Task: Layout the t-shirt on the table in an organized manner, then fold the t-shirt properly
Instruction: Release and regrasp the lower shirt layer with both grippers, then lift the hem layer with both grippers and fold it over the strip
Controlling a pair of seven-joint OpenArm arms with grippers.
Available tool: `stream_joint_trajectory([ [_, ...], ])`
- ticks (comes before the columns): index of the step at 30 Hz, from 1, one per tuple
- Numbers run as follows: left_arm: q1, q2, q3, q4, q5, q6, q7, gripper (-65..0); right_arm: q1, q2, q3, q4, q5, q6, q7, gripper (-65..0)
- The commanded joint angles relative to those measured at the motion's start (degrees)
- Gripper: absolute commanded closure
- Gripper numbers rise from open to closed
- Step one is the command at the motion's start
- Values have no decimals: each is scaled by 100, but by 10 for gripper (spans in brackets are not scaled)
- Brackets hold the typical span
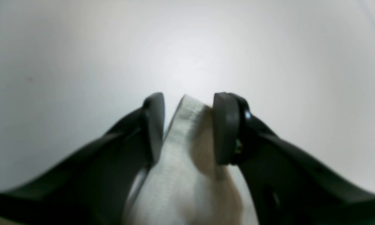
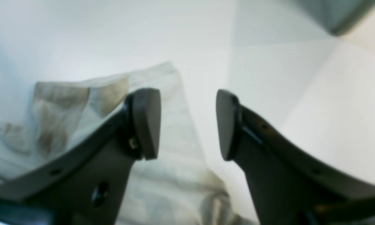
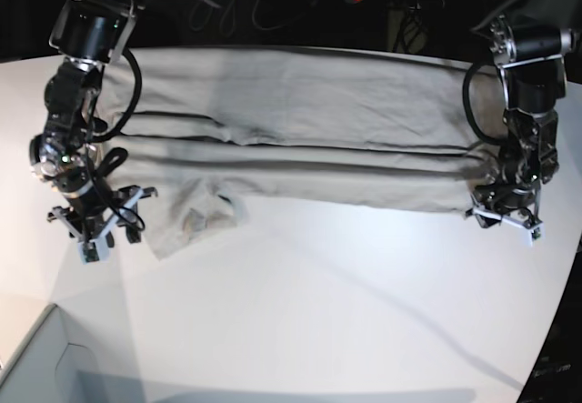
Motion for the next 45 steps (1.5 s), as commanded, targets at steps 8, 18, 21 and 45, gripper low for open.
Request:
stream_joint_trajectory([
  [8, -72, -64, -6, -141, 21, 10, 160, 0, 995, 265, -51, -1507, -613, -15, 157, -291],
  [18, -72, -73, -15, -141, -14, 10, 160, -2, 1162, 467, -95, -2289, -657, -674, 166, -292],
  [21, -72, -73, -15, -141, -14, 10, 160, -2, 1004, 450, -95, -2280, -657, -674, 166, -292],
  [45, -55, -90, -24, -141, -14, 10, 160, -2, 1118, 476, -666, -3476, -648, -665, 166, -136],
])
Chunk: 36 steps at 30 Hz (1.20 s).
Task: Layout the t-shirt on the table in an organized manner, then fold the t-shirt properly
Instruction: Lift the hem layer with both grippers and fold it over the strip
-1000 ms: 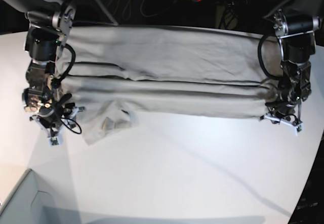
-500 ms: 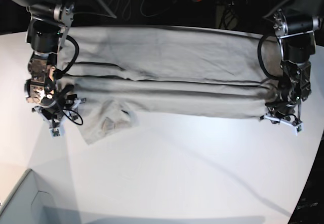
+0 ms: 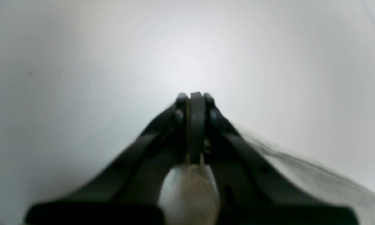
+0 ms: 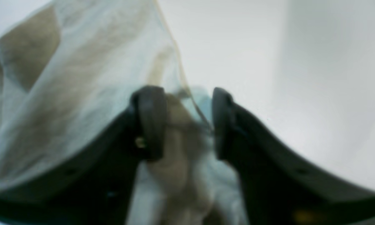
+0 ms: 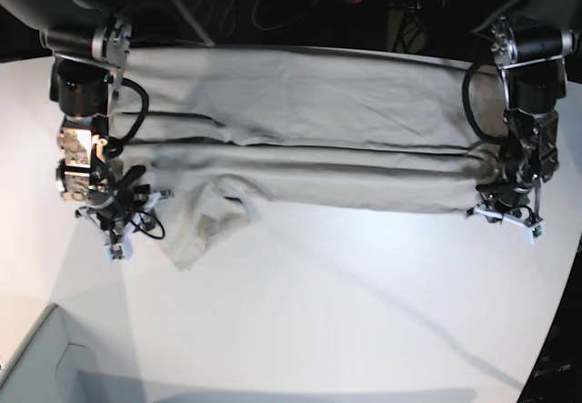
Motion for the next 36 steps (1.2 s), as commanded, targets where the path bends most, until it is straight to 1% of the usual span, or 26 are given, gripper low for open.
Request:
stream_joint_trajectory([
  [1, -39, -71, -11, 7, 56, 29, 200, -2, -45, 13, -46, -68, -203, 14, -514, -65],
  [2, -39, -71, -11, 7, 56, 29, 200, -2, -45, 13, -54, -68, -203, 14, -514, 0],
  [6, -39, -80, -19, 69, 47, 29, 200, -2, 17, 39, -63, -42, -203, 14, -505, 0],
  [9, -57, -80, -19, 86, 38, 29, 200, -2, 219, 57, -37, 46, -194, 14, -505, 0],
  [12, -136, -88, -19, 148, 21, 29, 200, -2, 228, 57, -37, 591, -185, 14, -505, 0],
  [17, -118, -123, -19, 605, -516, 29, 235, -2, 210, 13, -28, 1400, -185, 14, -522, 0],
  [19, -110, -141, -19, 790, -621, 29, 235, -2, 210, 13, -19, 1575, -150, 14, -514, 0],
  [24, -66, -194, -19, 1124, -823, 29, 226, -2, 228, 39, -19, 1786, 536, 14, -514, 0],
  [29, -66, -203, -19, 1440, -850, 29, 208, -2, 246, 22, -10, 1813, 641, 14, -452, 0],
  [32, -66, -203, -19, 1581, -850, 38, 208, -2, 228, -49, 245, 1813, 641, 14, -180, 0],
  [36, -83, -203, -19, 1581, -850, 38, 200, -2, 202, -101, 658, 1927, 641, 14, -118, 0],
])
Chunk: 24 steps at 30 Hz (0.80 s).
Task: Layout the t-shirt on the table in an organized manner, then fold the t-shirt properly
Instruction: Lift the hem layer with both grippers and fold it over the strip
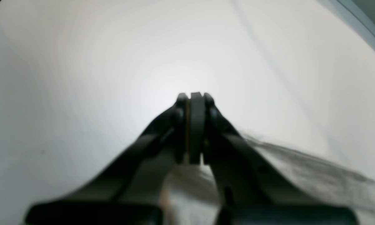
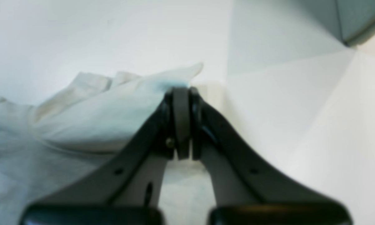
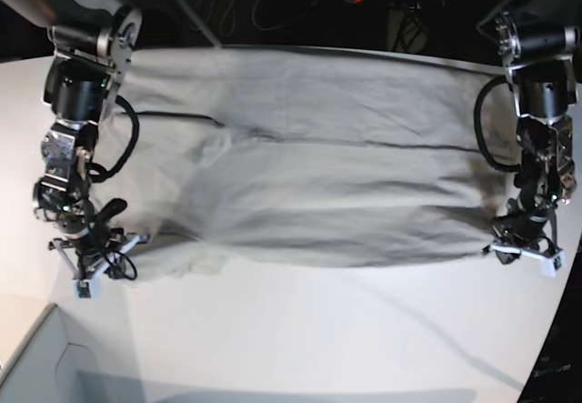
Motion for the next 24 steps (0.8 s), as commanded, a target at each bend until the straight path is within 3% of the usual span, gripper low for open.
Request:
stream_joint_trajectory([
  [1, -171, -96, -11, 101, -32, -27, -126, -2, 138, 76, 90, 256, 58, -21, 186, 0],
  [9, -188, -78, -11, 110, -32, -36, -135, -2, -504, -12, 169, 1021, 58, -21, 186, 0],
  [18, 137, -43, -11, 1130, -50, -19, -100, -2, -1242, -250, 187, 1662, 67, -21, 212, 0],
  [24, 743, -34, -19, 1807, -50, -1, -100, -2, -1708, -232, 178, 2190, 629, -21, 186, 0],
])
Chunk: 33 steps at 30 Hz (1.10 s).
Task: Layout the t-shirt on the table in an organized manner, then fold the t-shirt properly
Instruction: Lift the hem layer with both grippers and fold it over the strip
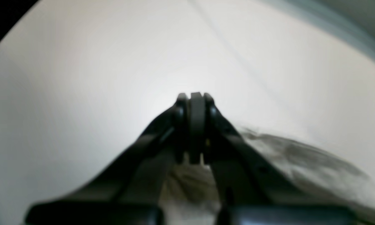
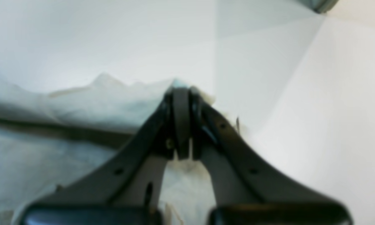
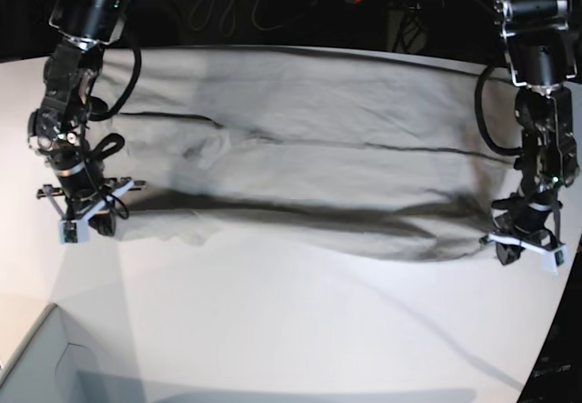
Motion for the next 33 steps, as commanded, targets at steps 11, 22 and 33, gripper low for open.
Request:
stream_joint_trajectory([
  [11, 825, 206, -1129, 803, -54, -71, -178, -1, -872, 45, 7, 942, 524, -21, 201, 0],
  [22, 1792, 364, -1164, 1805, -54, -71, -178, -1, -1813, 45, 7, 1636, 823, -21, 201, 0],
  [33, 2478, 628, -1824, 2244, -503, -80, -169, -1, -2621, -78, 7, 2269, 832, -21, 201, 0],
])
